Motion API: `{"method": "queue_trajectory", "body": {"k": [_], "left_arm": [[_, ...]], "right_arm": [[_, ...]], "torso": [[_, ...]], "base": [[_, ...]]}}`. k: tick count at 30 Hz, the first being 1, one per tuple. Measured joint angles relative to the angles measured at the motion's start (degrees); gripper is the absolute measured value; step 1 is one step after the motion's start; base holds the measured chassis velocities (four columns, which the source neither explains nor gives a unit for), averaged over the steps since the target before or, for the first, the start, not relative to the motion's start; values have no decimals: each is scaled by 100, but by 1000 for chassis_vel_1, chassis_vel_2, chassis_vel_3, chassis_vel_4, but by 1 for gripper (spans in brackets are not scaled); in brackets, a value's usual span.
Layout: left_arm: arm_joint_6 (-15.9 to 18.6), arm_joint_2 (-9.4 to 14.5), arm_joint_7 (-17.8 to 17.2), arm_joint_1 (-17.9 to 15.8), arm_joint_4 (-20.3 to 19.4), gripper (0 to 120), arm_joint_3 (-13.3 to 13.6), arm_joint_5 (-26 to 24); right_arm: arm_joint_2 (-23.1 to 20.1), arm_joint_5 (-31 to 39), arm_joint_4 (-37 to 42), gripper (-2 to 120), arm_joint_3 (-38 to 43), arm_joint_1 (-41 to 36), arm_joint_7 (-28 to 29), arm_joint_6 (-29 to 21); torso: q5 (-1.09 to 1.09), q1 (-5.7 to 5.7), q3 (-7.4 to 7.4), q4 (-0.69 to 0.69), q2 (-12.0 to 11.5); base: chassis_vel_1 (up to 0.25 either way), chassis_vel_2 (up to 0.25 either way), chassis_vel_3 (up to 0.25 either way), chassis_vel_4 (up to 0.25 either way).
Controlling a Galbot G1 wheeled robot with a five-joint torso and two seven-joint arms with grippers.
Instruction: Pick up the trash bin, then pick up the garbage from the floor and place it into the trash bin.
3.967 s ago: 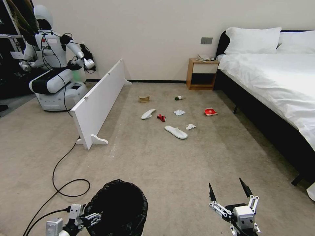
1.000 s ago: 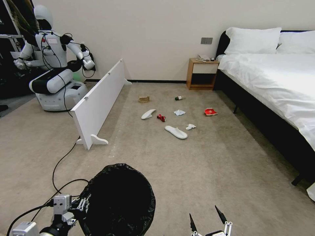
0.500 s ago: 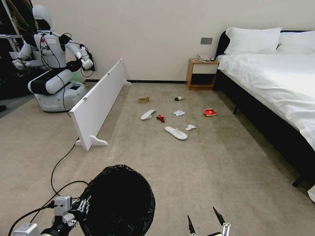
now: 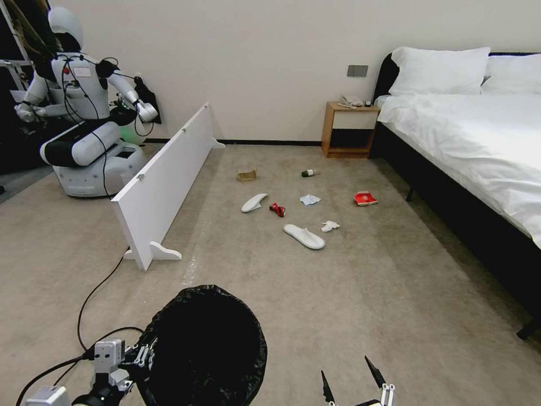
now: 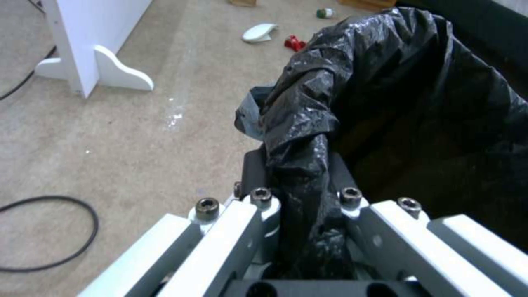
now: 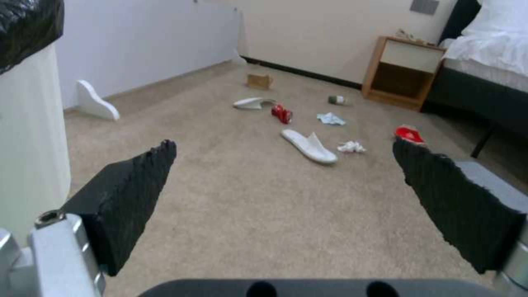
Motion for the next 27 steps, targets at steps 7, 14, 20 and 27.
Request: {"method": "queue_trajectory", "body": {"k": [7, 14, 20, 27], "left_arm": [[-15, -14, 4, 23, 0, 5, 1, 16], [-23, -23, 5, 34, 0, 5, 8, 51], [-28, -30, 5, 41, -13, 5, 21, 80], [-36, -39, 5, 48, -14, 5, 27, 90]], "right_arm": [[0, 13, -24, 100, 4, 8, -22, 19], [-6, 66, -24, 100, -3, 9, -24, 16], [-12, 101, -24, 100, -2, 10, -66, 15], [-7, 107, -29, 100, -1, 12, -84, 16]], "torso": [[0, 0, 0, -1, 0], [0, 0, 0, -1, 0], [-1, 0, 0, -1, 0], [0, 0, 0, -1, 0]], "base": [[-152, 140, 142, -149], [-145, 181, 157, -165], [-194, 180, 172, -179], [-202, 202, 205, -214]]}}
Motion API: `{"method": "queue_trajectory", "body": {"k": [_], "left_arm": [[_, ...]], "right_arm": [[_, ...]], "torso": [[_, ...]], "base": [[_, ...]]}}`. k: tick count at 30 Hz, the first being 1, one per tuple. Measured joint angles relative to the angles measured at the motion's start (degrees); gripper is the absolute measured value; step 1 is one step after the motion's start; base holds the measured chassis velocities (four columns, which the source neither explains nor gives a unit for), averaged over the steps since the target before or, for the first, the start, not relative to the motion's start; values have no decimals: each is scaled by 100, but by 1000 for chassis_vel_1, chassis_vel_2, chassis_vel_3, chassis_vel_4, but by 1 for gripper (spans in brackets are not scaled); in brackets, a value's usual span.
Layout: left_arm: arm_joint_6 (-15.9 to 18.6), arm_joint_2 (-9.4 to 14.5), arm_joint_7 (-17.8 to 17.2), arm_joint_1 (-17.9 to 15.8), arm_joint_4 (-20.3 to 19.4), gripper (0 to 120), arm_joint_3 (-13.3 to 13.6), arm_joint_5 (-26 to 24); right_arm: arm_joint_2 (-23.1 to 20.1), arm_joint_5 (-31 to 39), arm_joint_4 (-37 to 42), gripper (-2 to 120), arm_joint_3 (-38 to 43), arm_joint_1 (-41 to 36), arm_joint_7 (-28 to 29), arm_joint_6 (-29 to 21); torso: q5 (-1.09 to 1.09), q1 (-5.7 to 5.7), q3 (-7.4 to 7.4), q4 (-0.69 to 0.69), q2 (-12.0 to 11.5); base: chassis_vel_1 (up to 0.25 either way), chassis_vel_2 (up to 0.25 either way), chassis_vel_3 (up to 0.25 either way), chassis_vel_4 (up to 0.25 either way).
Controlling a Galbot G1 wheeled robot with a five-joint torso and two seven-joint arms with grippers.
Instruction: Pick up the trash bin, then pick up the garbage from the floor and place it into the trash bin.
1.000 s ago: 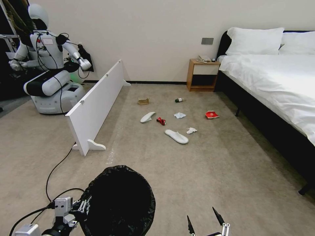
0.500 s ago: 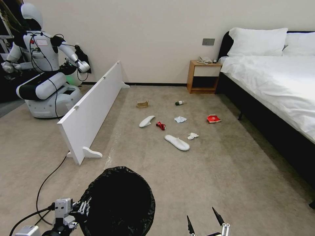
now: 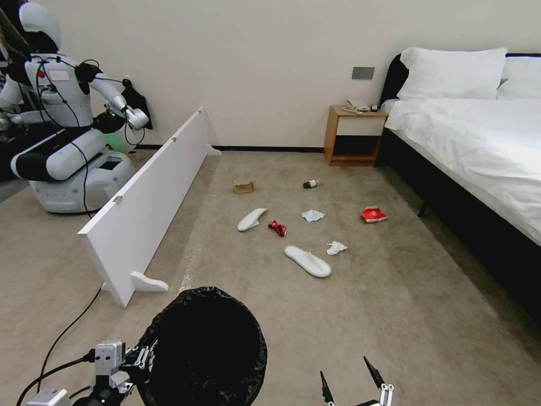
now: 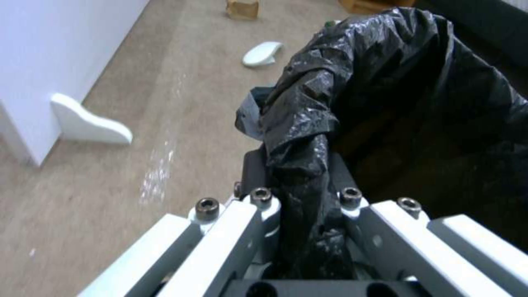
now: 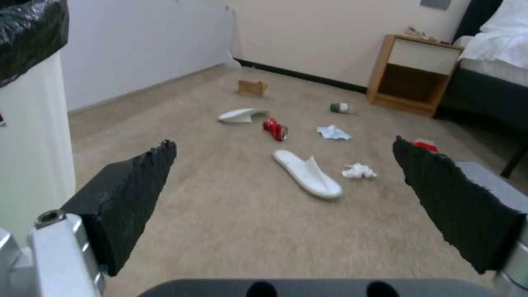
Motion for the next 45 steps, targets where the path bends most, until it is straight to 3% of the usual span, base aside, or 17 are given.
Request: {"method": "queue_trajectory", "body": {"k": [36, 45], "left_arm": [[-11, -4, -11, -1, 3, 5, 18, 19], [-11, -4, -12, -3, 7, 5, 12, 16]], "right_arm": [[12, -46, -1, 100, 32, 6, -51, 91], [11, -65, -8, 100, 31, 9, -57, 92]], "torso": [[-2, 1, 1, -1, -1], [0, -1, -1, 1, -1]], "base": [[-210, 206, 210, -209], [-56, 64, 65, -61]]}}
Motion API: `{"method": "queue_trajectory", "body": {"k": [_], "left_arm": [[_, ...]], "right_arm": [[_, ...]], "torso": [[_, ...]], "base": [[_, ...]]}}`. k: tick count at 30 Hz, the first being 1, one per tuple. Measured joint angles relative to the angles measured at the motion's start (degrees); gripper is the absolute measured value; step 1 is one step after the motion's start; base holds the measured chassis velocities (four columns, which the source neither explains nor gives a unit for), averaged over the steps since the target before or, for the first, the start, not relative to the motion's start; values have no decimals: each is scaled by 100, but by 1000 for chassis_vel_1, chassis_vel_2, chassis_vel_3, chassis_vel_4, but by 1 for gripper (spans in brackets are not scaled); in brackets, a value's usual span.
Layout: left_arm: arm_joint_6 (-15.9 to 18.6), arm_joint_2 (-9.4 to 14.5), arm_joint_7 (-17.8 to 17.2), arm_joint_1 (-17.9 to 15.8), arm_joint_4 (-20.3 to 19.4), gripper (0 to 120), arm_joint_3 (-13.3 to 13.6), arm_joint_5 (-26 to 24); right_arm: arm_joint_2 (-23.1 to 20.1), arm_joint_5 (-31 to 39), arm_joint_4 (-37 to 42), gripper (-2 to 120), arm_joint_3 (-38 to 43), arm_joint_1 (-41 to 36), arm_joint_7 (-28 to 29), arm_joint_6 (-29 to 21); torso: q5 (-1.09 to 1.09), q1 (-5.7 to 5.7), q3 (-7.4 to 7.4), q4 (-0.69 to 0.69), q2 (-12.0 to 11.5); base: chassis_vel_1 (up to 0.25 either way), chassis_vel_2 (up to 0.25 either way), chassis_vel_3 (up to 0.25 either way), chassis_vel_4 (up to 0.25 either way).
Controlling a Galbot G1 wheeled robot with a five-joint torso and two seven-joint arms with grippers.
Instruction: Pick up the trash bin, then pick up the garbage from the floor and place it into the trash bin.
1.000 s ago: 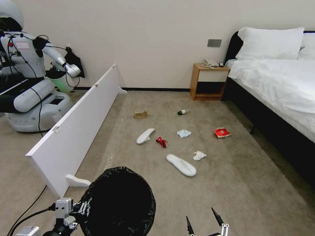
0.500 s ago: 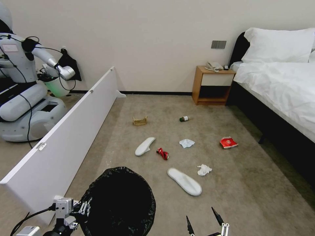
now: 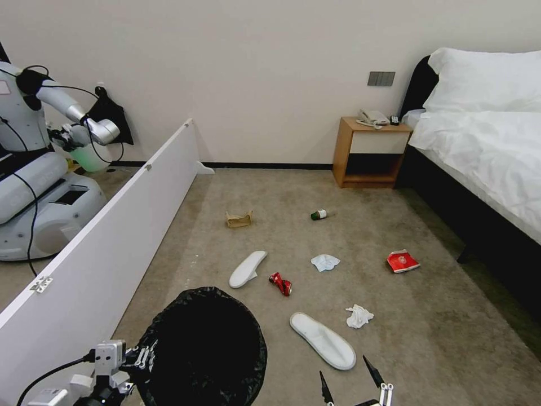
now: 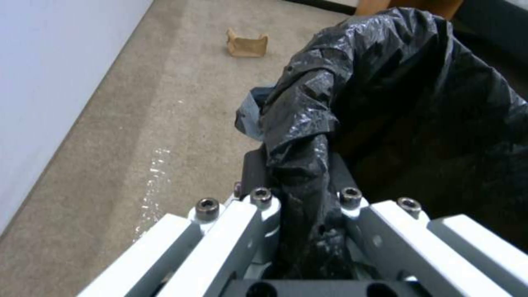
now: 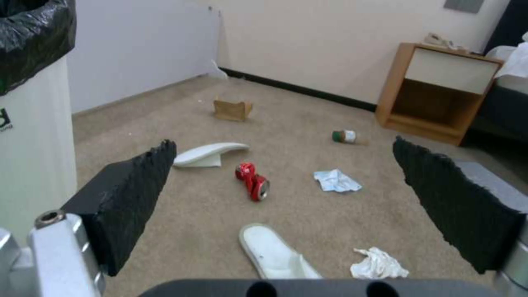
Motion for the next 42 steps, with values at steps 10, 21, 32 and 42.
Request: {"method": "queue_trajectory", "body": {"k": [10, 21, 32, 42], "left_arm": [[-9, -8, 0, 9, 3, 5, -3, -2], [-20, -23, 2, 31, -13, 5, -8, -3], [-39, -30, 6, 46, -14, 5, -8, 5], [-44, -28, 6, 41, -14, 5, -6, 5]], "right_arm": [[-5, 21, -14, 100, 7, -1, -30, 41], [6, 21, -35, 100, 21, 10, -30, 60], [16, 18, -47, 100, 28, 6, -27, 85], [22, -28, -47, 100, 34, 16, -18, 87]], "torso": [[0, 1, 1, 0, 0], [0, 0, 1, 0, 0], [0, 0, 0, 0, 1], [0, 1, 2, 0, 1]], "base": [[-36, 32, 31, -25], [0, 0, 0, 0], [-33, 31, 34, -31], [-105, 100, 99, -110]]}}
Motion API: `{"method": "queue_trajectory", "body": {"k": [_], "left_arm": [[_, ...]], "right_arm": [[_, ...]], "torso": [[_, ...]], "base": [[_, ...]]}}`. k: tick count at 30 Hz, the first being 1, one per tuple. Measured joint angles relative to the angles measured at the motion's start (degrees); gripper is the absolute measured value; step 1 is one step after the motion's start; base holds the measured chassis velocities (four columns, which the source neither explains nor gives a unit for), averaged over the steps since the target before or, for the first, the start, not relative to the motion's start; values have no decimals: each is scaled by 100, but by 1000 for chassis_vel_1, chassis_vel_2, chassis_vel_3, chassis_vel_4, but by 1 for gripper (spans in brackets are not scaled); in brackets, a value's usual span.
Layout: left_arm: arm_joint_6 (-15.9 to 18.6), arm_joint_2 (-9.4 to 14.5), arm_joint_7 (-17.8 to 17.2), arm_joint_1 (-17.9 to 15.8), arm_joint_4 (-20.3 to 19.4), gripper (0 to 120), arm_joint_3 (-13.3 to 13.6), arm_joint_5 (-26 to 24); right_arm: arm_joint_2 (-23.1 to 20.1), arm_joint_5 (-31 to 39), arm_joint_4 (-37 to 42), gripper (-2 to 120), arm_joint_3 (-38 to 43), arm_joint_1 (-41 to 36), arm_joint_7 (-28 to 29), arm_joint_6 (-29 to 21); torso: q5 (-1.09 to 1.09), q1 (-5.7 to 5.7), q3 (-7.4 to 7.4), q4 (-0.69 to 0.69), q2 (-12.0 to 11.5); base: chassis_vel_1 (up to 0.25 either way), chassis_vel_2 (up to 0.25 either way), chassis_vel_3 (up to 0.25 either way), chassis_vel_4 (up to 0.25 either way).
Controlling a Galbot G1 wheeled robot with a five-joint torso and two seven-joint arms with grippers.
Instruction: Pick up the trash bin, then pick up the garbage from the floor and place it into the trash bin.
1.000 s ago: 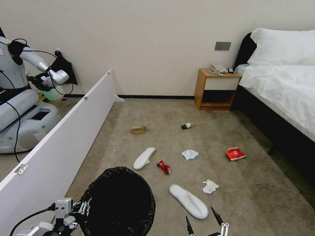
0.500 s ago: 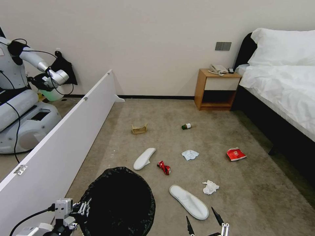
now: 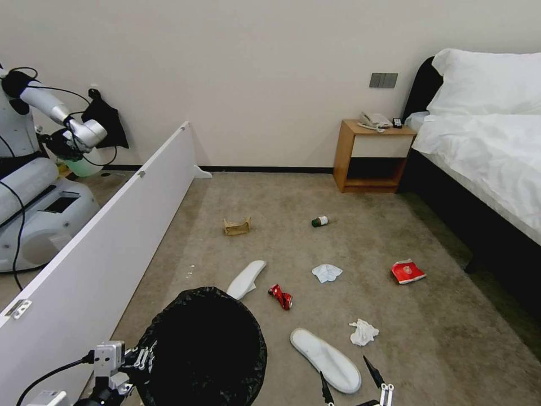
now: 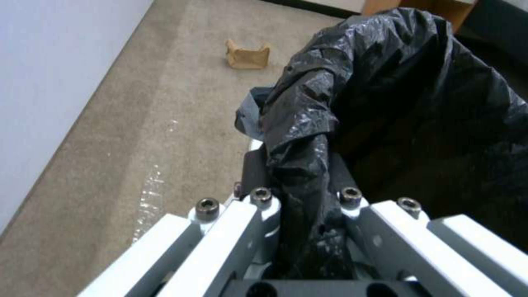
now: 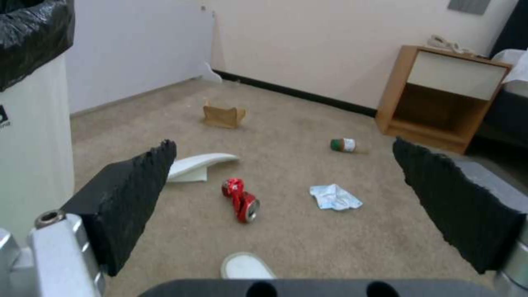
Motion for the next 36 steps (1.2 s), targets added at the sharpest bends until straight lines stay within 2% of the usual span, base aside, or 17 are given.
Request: {"method": "queue_trajectory", "body": {"k": [14, 16, 23, 26, 28, 30, 31, 32, 35, 36], "left_arm": [[0, -3, 0, -3, 2, 5, 2, 5], [-5, -20, -1, 7, 19, 5, 2, 41], [-34, -54, -7, 79, 38, 5, 17, 93], [-27, 21, -20, 58, 50, 5, 16, 81], [25, 139, -34, -9, 74, 5, 8, 21], [31, 149, -35, -10, 74, 5, 0, 11], [36, 157, -40, -8, 74, 5, -3, 4], [36, 157, -40, -8, 74, 5, -3, 4], [59, 203, -45, -5, 74, 5, 3, 1], [59, 203, -45, -5, 74, 5, 3, 1]], "right_arm": [[0, -96, -13, 100, -6, 20, 54, 9], [6, -330, -74, 100, 66, 69, 161, -62], [-139, -395, -102, 100, 100, 154, 207, -353], [-210, -395, -133, 100, 125, 174, 176, -475], [-356, -255, -245, 100, 145, 228, 129, -814], [-429, -72, -271, 100, 91, 258, 134, -1015], [-519, 125, -305, 100, -11, 314, 188, -1321], [-519, 125, -305, 100, -11, 314, 188, -1321], [-661, 618, -443, 100, -159, 512, 355, -2180], [-661, 618, -443, 100, -159, 512, 355, -2180]], "torso": [[0, 0, -1, 0, 0], [0, 0, -1, 0, 0], [0, 0, -1, 1, 0], [0, 0, -1, 1, 0], [0, 0, -1, -2, 0], [-1, 0, -1, -2, 0], [1, 0, -1, 1, 0], [1, 0, -1, 1, 0], [0, 0, -1, -3, 0], [0, 0, -1, -3, 0]], "base": [[-2, 4, 1, -3], [0, 0, 0, 0], [0, 0, 0, 0], [0, 0, 0, 0], [0, 0, 0, 0], [0, 0, 0, 0], [0, 0, 0, 0], [0, 0, 0, 0], [0, 0, 0, 0], [0, 0, 0, 0]]}}
